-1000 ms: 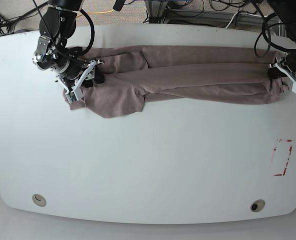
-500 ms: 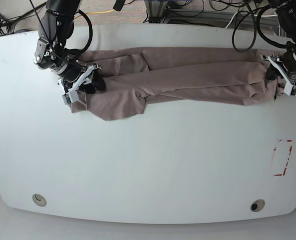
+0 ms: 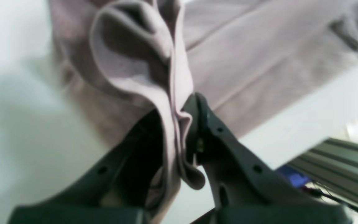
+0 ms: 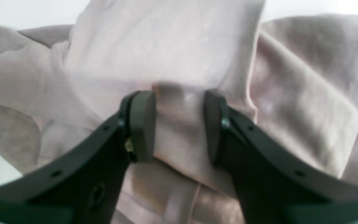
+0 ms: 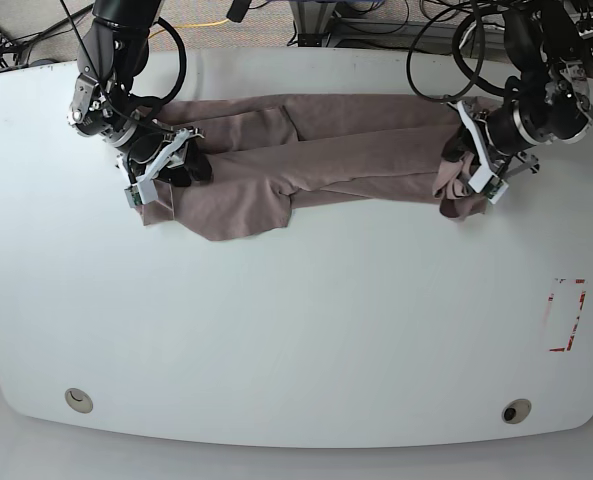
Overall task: Fold the T-shirt properly
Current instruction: 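Fold the strip end held by the left gripper toward the right gripper, then regrasp the folded strip ends and push them toward the middle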
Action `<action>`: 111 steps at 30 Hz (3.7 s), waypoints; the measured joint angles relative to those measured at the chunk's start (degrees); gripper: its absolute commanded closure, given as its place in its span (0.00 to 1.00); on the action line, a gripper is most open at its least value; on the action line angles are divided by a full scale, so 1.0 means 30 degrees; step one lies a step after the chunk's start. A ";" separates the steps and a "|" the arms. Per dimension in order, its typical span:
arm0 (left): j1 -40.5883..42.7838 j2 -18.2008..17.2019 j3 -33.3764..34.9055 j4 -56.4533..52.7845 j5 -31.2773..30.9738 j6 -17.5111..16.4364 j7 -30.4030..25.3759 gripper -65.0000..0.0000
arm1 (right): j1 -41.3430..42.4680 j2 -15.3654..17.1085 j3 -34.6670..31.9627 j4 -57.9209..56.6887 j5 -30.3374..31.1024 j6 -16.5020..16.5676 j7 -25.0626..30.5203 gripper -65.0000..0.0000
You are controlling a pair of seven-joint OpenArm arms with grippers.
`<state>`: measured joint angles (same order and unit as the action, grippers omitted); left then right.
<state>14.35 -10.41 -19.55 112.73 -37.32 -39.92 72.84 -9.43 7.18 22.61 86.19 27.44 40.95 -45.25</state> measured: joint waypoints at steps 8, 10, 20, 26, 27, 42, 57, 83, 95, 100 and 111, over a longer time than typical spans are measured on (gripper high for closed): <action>-0.0882 0.1559 0.0962 -0.0022 0.0189 0.0000 0.0255 0.96 | 0.0000 -0.0007 0.0000 0.0000 0.0000 0.0000 0.0015 0.61; -0.0933 0.1676 0.1668 -0.0022 0.0277 0.0007 0.0146 0.96 | 0.0000 0.0000 0.0000 0.0000 0.0007 0.0000 0.0022 0.61; -0.1785 0.2783 0.3497 -0.0270 0.0233 0.0000 0.0160 0.90 | 0.0000 0.0000 0.0000 0.0000 0.0007 0.0000 0.0007 0.61; -0.1938 0.2878 0.3898 -0.0291 0.0211 0.0007 0.0226 0.57 | 0.0109 -0.0007 0.0000 0.0000 0.0000 0.0000 -0.0073 0.61; -0.1938 0.2805 0.4328 -0.0291 0.0233 0.0007 0.0240 0.56 | 0.0168 -0.0007 0.0000 -0.0007 0.0000 0.0000 -0.0160 0.61; -0.2943 0.3184 0.7045 0.0233 -0.0831 0.0583 0.1785 0.55 | 0.0372 0.0000 -0.0036 -0.0015 0.0000 0.0007 -0.0430 0.61; -0.0947 -0.1173 0.2193 -0.0780 -0.0510 0.0255 -0.1486 0.55 | 0.2601 -0.1290 0.3738 0.3577 -0.0044 -0.0306 -0.7096 0.20; -0.0714 -0.1217 0.2936 -0.6229 -0.0510 0.0153 -0.4787 0.55 | 0.2608 0.1151 0.7293 -0.2856 0.7169 -0.0146 -0.8451 0.17; -0.1370 -0.1311 0.4466 -0.6266 -0.0350 0.0350 -0.4743 0.55 | 0.1639 -0.1020 0.5501 0.0335 0.5013 -0.0270 -0.8699 0.79; -0.2113 -0.0823 0.6149 -0.6688 -0.0087 0.0350 -0.4845 0.55 | 0.1603 -0.0882 0.5464 0.1705 0.4772 -0.0729 -0.8910 1.00; -0.3322 0.1042 0.6404 -0.6929 0.0357 0.0044 -0.4415 0.55 | 0.1209 0.0590 0.5493 0.5967 0.4896 -0.1719 -0.9464 1.00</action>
<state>4.38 -7.29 -0.34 91.94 -36.25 -39.79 59.59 -5.80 8.95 39.09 104.09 42.13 35.79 -73.65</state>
